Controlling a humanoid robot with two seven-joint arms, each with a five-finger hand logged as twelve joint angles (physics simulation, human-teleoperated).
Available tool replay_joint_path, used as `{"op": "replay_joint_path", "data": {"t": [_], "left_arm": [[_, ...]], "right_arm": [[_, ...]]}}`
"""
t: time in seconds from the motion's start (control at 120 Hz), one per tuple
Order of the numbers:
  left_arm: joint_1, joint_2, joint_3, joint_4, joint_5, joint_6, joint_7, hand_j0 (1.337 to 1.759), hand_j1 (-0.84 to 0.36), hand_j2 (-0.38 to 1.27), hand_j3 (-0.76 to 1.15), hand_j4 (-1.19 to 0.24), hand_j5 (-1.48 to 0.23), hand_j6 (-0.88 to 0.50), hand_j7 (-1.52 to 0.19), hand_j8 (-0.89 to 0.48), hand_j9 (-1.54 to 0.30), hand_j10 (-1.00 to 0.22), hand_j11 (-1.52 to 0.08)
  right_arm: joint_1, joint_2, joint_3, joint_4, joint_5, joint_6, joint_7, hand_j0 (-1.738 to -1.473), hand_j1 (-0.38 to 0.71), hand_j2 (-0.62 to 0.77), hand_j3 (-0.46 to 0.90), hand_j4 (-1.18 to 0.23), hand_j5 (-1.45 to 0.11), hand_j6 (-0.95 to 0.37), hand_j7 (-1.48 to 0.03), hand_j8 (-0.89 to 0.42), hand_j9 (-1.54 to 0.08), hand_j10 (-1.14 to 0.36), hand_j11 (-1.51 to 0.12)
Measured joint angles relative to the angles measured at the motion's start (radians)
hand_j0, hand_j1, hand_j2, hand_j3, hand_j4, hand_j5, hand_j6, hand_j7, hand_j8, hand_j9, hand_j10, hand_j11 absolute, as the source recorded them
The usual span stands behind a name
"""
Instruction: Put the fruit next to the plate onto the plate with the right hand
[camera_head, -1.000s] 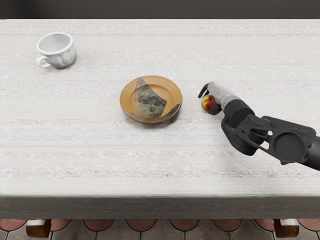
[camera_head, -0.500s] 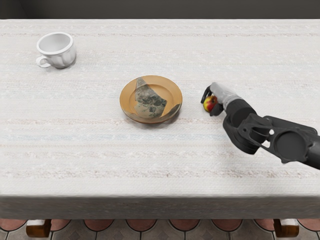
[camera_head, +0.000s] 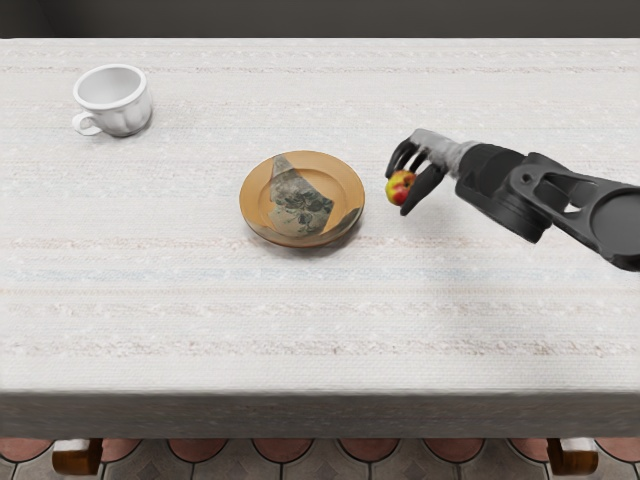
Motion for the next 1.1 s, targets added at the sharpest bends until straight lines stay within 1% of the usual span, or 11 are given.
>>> {"op": "replay_joint_path", "data": {"t": [0.05, 0.083, 0.158, 0.325, 0.383, 0.517, 0.675, 0.742, 0.842, 0.958, 1.1], "left_arm": [[0.0, 0.0, 0.0, 0.0, 0.0, 0.0, 0.0, 1.658, 0.05, 0.05, 0.0, -0.25, -0.32, -0.25, -0.32, -0.25, -0.32, -0.25, -0.32], [0.0, 0.0, 0.0, 0.0, 0.0, 0.0, 0.0, 1.658, 0.05, 0.05, 0.0, -0.25, -0.32, -0.25, -0.32, -0.25, -0.32, -0.25, -0.32], [0.0, 0.0, 0.0, 0.0, 0.0, 0.0, 0.0, 1.658, 0.05, 0.05, 0.0, -0.25, -0.32, -0.25, -0.32, -0.25, -0.32, -0.25, -0.32], [0.0, 0.0, 0.0, 0.0, 0.0, 0.0, 0.0, 1.658, 0.05, 0.05, 0.0, -0.25, -0.32, -0.25, -0.32, -0.25, -0.32, -0.25, -0.32], [0.0, 0.0, 0.0, 0.0, 0.0, 0.0, 0.0, 1.658, 0.06, 0.05, 0.0, -0.25, -0.32, -0.25, -0.32, -0.25, -0.32, -0.25, -0.32], [0.0, 0.0, 0.0, 0.0, 0.0, 0.0, 0.0, 1.658, 0.06, 0.05, 0.0, -0.25, -0.32, -0.25, -0.32, -0.25, -0.32, -0.25, -0.32], [0.0, 0.0, 0.0, 0.0, 0.0, 0.0, 0.0, 1.658, 0.06, 0.05, 0.0, -0.25, -0.32, -0.25, -0.32, -0.25, -0.32, -0.25, -0.32], [0.0, 0.0, 0.0, 0.0, 0.0, 0.0, 0.0, 1.658, 0.06, 0.05, 0.0, -0.25, -0.32, -0.25, -0.32, -0.25, -0.32, -0.25, -0.32], [0.0, 0.0, 0.0, 0.0, 0.0, 0.0, 0.0, 1.658, 0.06, 0.05, 0.0, -0.25, -0.32, -0.25, -0.32, -0.25, -0.32, -0.25, -0.32], [0.0, 0.0, 0.0, 0.0, 0.0, 0.0, 0.0, 1.658, 0.06, 0.05, 0.0, -0.25, -0.32, -0.25, -0.32, -0.25, -0.32, -0.25, -0.32], [0.0, 0.0, 0.0, 0.0, 0.0, 0.0, 0.0, 1.658, 0.06, 0.05, 0.0, -0.25, -0.32, -0.25, -0.32, -0.25, -0.32, -0.25, -0.32]], "right_arm": [[0.001, -0.001, 0.031, 0.002, 0.024, 0.039, 0.0, -1.653, 0.24, 0.33, 0.0, -0.77, -1.04, -0.45, -1.02, -0.39, -1.05, -0.73, -1.05], [0.003, 0.0, 0.047, 0.002, 0.039, 0.06, 0.0, -1.654, 0.24, 0.37, 0.0, -0.77, -1.05, -0.46, -1.02, -0.4, -1.05, -0.74, -1.05], [0.011, 0.011, 0.067, 0.003, 0.061, 0.09, 0.002, -1.654, 0.25, 0.38, 0.0, -0.77, -1.06, -0.46, -1.02, -0.4, -1.06, -0.73, -1.06], [0.045, 0.075, 0.083, -0.005, 0.077, 0.11, 0.006, -1.656, 0.28, 0.42, 0.0, -0.76, -1.08, -0.45, -1.03, -0.37, -1.07, -0.7, -1.07], [0.055, 0.105, 0.084, -0.02, 0.079, 0.111, 0.008, -1.657, 0.28, 0.42, 0.0, -0.76, -1.09, -0.45, -1.03, -0.37, -1.08, -0.7, -1.08], [0.069, 0.18, 0.084, -0.078, 0.074, 0.112, 0.012, -1.658, 0.32, 0.5, 0.0, -0.75, -1.11, -0.44, -1.03, -0.35, -1.08, -0.68, -1.08], [0.074, 0.226, 0.084, -0.118, 0.067, 0.111, 0.012, -1.657, 0.33, 0.52, 0.0, -0.75, -1.08, -0.44, -1.02, -0.37, -1.05, -0.69, -1.06], [0.074, 0.239, 0.084, -0.129, 0.065, 0.108, 0.011, -1.657, 0.33, 0.48, 0.0, -0.72, -1.02, -0.44, -0.97, -0.39, -1.0, -0.69, -1.0], [0.075, 0.249, 0.083, -0.14, 0.063, 0.103, 0.011, -1.658, 0.27, 0.3, 0.0, -0.62, -0.86, -0.45, -0.83, -0.41, -0.85, -0.61, -0.85], [0.075, 0.253, 0.083, -0.147, 0.065, 0.102, 0.013, -1.658, 0.17, 0.14, 0.0, -0.49, -0.67, -0.39, -0.65, -0.37, -0.66, -0.49, -0.66], [0.075, 0.252, 0.085, -0.151, 0.071, 0.107, 0.014, -1.658, 0.05, 0.05, 0.0, -0.36, -0.48, -0.31, -0.47, -0.3, -0.48, -0.36, -0.48]]}}
